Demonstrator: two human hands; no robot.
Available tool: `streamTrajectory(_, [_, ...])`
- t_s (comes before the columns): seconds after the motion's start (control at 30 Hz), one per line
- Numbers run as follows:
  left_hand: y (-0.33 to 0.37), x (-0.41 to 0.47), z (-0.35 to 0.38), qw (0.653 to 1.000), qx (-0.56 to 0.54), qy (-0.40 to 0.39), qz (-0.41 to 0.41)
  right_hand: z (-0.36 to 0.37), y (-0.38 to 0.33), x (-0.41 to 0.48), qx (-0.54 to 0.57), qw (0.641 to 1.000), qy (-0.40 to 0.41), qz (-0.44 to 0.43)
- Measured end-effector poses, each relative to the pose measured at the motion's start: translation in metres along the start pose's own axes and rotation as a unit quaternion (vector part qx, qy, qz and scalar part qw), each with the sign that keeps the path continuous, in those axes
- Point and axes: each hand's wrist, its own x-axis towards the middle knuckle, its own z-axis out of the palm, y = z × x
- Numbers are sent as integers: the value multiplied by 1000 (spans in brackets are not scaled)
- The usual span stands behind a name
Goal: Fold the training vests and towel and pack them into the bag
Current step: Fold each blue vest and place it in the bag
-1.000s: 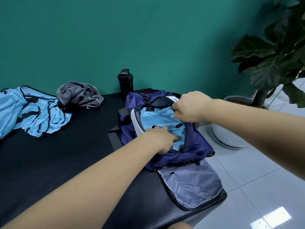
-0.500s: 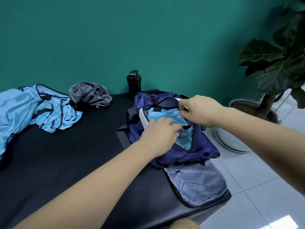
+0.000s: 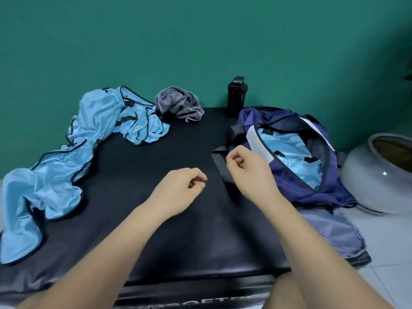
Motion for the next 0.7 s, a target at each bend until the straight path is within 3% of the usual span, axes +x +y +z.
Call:
streamTrajectory(0.2, [-60, -23, -13, 997, -9, 29, -75, 80, -11, -26, 45, 998, -45, 19])
streamTrajectory(0.37, [-110, -32, -37, 987, 88, 43, -126, 128, 8, -33, -42, 990, -118, -57])
streamTrajectory(0.6, [-182, -47, -97, 911, 152, 256, -284, 151, 25, -45, -138, 973, -138, -121])
streamTrajectory(0.7, [-203, -51, -99, 884, 167, 264, -348, 151, 27, -46, -150, 971, -138, -126])
